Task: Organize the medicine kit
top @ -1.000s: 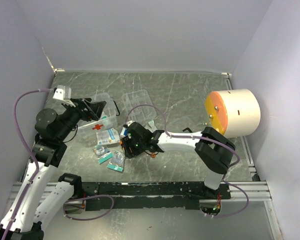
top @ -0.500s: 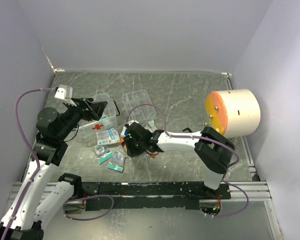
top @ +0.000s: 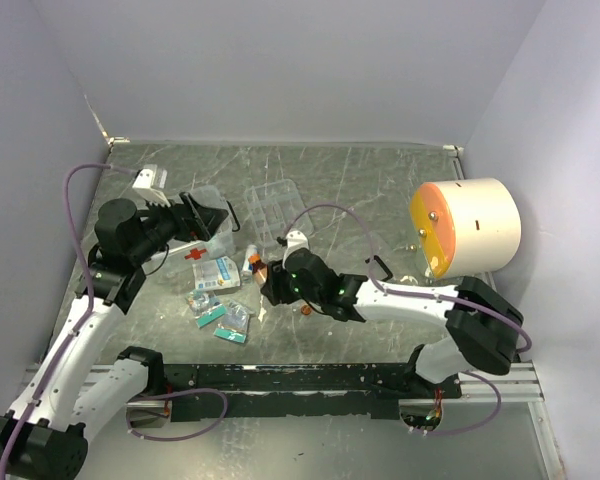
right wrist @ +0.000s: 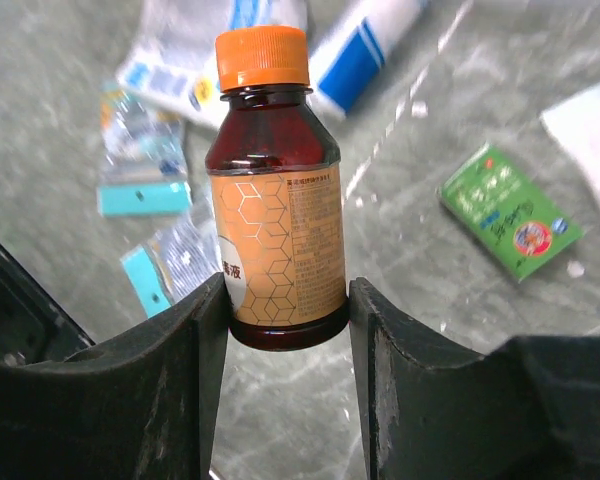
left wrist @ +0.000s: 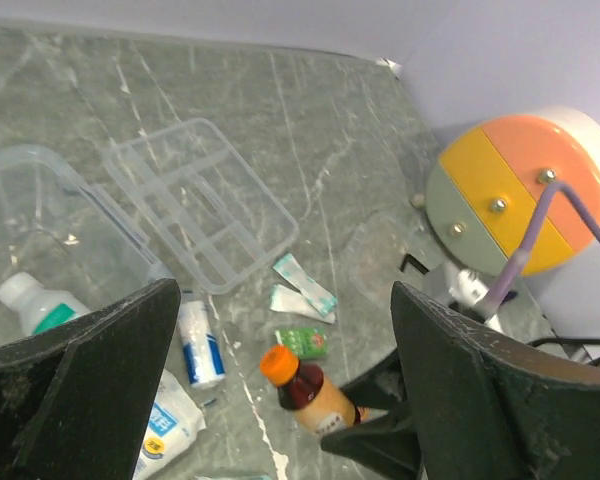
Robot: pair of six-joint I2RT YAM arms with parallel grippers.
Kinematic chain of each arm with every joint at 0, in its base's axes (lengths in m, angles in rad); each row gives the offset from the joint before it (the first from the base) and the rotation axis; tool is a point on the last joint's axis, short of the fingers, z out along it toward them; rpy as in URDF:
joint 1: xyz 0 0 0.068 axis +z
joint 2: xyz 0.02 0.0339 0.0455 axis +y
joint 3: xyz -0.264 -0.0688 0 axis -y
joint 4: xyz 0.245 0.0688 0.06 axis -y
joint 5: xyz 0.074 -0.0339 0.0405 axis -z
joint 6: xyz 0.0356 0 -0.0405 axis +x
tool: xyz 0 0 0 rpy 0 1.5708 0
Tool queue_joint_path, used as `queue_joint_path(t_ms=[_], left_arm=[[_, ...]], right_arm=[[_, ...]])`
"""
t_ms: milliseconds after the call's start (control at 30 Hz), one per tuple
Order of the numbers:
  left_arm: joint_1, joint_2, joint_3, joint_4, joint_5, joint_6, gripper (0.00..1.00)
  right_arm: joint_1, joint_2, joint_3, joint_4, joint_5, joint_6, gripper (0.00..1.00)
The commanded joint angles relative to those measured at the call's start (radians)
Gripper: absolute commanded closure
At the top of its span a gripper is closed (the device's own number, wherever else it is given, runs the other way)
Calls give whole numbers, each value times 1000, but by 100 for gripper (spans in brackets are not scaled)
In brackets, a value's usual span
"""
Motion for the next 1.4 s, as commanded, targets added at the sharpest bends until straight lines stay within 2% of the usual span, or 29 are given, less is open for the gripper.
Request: queue_joint_path(t_ms=[0,200,367,700,833,1033,1367], left_arm=[[-5,-7,-10,39,133,-37,2],[-5,-35,-58,76,179,-113,3],[-5,-32,-120,144,215,-238,6],[-5,92,-217,381,348,-444,11],[-5,125,-246,436,368,-471,17],[-7,126,-252,383,341,-433,24],[-7,135,-242,340,306,-383,28]], right_arm=[[1,-74,15,194,122,13,63],[1,-115,40,307,171,-14,64],[1,-113,79,342,162,-45,64],[0,-64,133,346,64,-15,64],[-2,-43,157,323,56,-11,64],[-7,-13,172,306,32,-3,64],[-11,7,180,312,-7,-7,62]])
